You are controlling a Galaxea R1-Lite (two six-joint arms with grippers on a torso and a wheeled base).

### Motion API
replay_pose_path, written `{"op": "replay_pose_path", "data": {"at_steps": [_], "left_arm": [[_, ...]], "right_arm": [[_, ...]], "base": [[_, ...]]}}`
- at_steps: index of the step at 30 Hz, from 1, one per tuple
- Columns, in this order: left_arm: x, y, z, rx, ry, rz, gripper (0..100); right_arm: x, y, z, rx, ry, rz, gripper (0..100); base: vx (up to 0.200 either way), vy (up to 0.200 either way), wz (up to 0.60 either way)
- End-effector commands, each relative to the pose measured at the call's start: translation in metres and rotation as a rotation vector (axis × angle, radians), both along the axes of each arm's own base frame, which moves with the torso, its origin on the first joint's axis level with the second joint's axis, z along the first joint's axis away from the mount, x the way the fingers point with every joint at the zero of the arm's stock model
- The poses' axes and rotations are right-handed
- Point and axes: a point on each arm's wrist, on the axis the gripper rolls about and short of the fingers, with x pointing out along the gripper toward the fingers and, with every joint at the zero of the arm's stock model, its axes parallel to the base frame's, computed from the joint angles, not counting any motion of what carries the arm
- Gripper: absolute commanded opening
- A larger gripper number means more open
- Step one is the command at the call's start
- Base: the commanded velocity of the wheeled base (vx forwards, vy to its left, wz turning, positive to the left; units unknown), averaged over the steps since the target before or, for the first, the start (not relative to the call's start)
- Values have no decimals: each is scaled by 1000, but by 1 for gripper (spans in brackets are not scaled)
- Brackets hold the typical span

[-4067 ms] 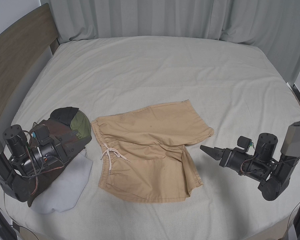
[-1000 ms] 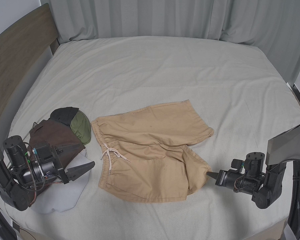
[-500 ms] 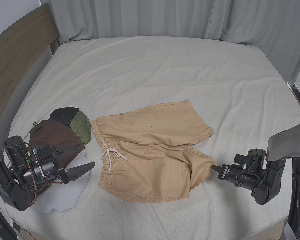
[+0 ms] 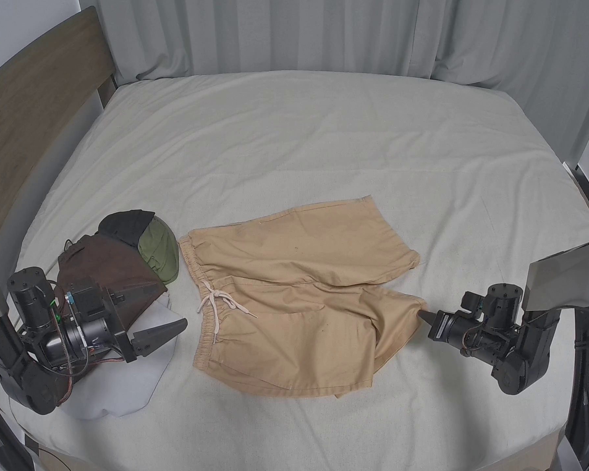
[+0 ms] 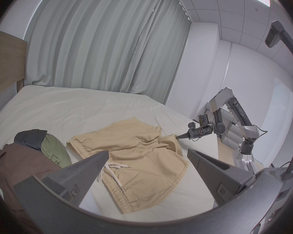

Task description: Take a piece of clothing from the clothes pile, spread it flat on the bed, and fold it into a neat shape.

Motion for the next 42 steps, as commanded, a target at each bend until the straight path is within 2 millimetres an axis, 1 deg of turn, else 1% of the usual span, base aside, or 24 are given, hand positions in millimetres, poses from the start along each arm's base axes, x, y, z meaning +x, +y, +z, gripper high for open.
{"op": "replay_pose_path", "data": {"at_steps": [1, 5, 13, 22, 27, 33, 34, 38, 41, 42], "left_arm": [[0, 0, -1, 1, 5, -2, 100], [0, 0, -1, 0, 6, -2, 100], [0, 0, -2, -1, 9, -1, 100], [0, 0, -2, -1, 12, -1, 100], [0, 0, -3, 0, 15, -2, 100], [0, -1, -3, 0, 15, -3, 100], [0, -1, -3, 0, 15, -3, 100], [0, -1, -4, 0, 17, -5, 100], [0, -1, -5, 0, 21, -3, 100], [0, -1, -5, 0, 21, -3, 100]], "right_arm": [[7, -7, 1, -15, -26, -19, 0], [15, -11, 4, -30, -63, -51, 0], [28, -10, 11, -18, -121, -56, 0], [46, -5, 0, -18, -148, -69, 0], [52, -3, 4, -12, -174, -71, 0], [49, -4, 3, -16, -164, -71, 0], [49, -4, 3, -16, -164, -71, 100], [45, -6, 4, -35, -163, -68, 100], [33, -9, 5, -62, -140, -48, 100], [26, -10, 6, -68, -124, -34, 100]], "base": [[0, 0, 0], [0, 0, 0], [0, 0, 0], [0, 0, 0], [0, 0, 0], [0, 0, 0], [0, 0, 0], [0, 0, 0], [0, 0, 0], [0, 0, 0]]}}
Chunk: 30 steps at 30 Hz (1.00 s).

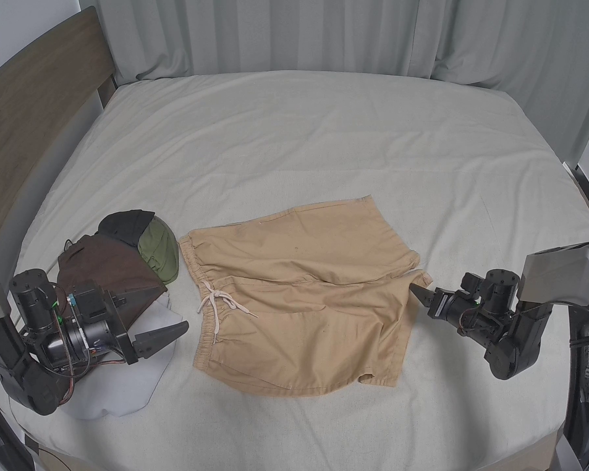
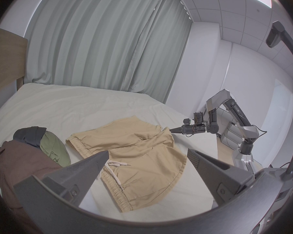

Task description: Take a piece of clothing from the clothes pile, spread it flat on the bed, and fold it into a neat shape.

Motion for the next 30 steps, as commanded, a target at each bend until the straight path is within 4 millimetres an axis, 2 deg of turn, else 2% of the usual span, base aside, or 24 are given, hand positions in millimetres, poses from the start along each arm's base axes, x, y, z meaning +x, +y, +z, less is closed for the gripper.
{"op": "replay_pose_path", "data": {"at_steps": [1, 6, 13, 19, 30], "left_arm": [[0, 0, -1, 1, 4, 0, 100], [0, -1, -1, 1, 2, -3, 100], [1, -1, -1, 0, 3, -3, 100], [0, -1, -1, 1, 4, -3, 100], [0, -1, -1, 1, 4, -3, 100]], "right_arm": [[-21, -4, 5, -25, 40, 41, 100], [-51, -8, 5, -60, 107, 174, 100], [-78, -7, -4, -94, 177, 303, 100], [-91, 1, -9, -89, 218, 403, 100], [-95, 13, -19, -96, 250, 451, 100]], "base": [[0, 0, 0], [0, 0, 0], [0, 0, 0], [0, 0, 0], [0, 0, 0]]}}
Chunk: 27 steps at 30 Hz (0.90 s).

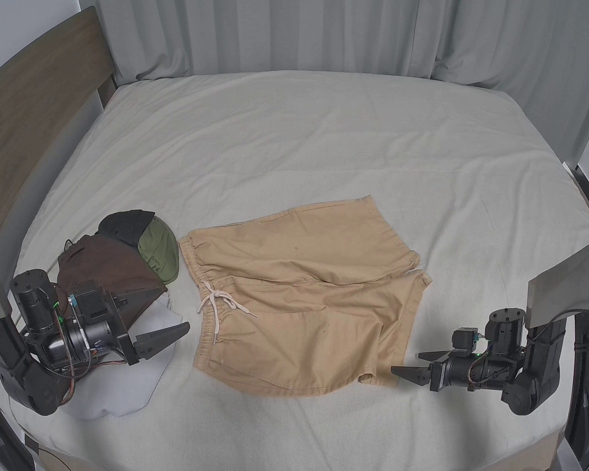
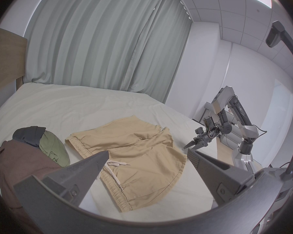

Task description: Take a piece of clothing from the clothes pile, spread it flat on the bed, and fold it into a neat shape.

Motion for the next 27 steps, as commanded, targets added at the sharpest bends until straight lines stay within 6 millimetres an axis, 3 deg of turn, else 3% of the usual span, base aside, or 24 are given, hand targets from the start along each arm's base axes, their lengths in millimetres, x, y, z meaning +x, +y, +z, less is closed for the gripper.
{"op": "replay_pose_path", "data": {"at_steps": [1, 27], "left_arm": [[0, 0, 0, 0, 1, 0, 100], [1, 0, 1, -1, -4, 2, 100]], "right_arm": [[-2, 3, -6, -6, 21, 13, 100], [3, 19, -32, -16, 67, 60, 100]], "base": [[0, 0, 0], [0, 0, 0]]}}
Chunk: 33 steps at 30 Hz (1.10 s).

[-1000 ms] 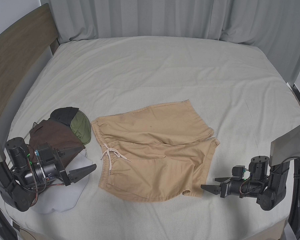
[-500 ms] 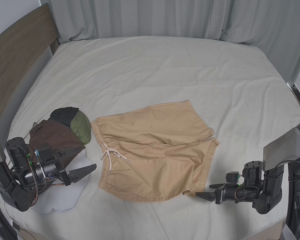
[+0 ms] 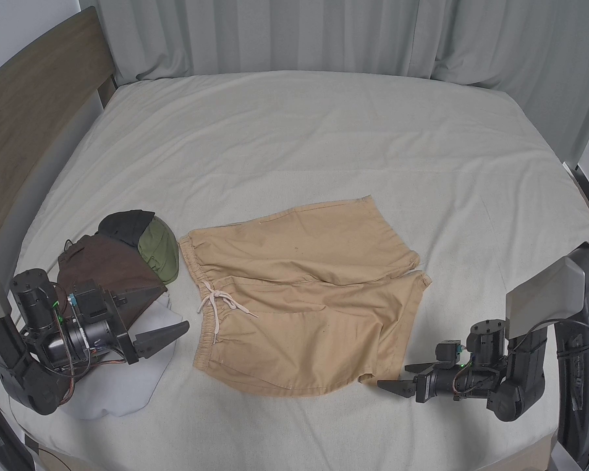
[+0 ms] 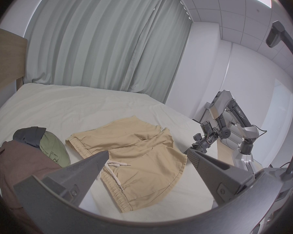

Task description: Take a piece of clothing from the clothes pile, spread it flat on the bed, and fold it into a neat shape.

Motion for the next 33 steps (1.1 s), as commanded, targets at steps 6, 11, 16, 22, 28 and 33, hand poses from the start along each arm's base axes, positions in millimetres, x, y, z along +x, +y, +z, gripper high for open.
{"op": "replay_pose_path", "data": {"at_steps": [6, 11, 16, 22, 28, 33], "left_arm": [[0, 0, 1, -1, -3, 1, 100], [0, 0, 1, 0, -4, 0, 100], [0, 0, 1, 0, -4, 0, 100], [0, 0, 1, 0, -4, 0, 100], [0, 0, 1, 0, -4, 2, 100], [0, 1, 1, 0, -3, 3, 100]], "right_arm": [[3, 9, -13, -2, 19, 20, 100], [4, 10, -14, -1, 18, 18, 0], [5, 10, -13, 3, 17, 13, 0], [5, 6, -14, -22, 18, -27, 0], [-11, -8, -4, -43, 50, -51, 0], [-14, -26, 5, -57, 35, -94, 0]], "base": [[0, 0, 0], [0, 0, 0], [0, 0, 0], [0, 0, 0], [0, 0, 0], [0, 0, 0]]}}
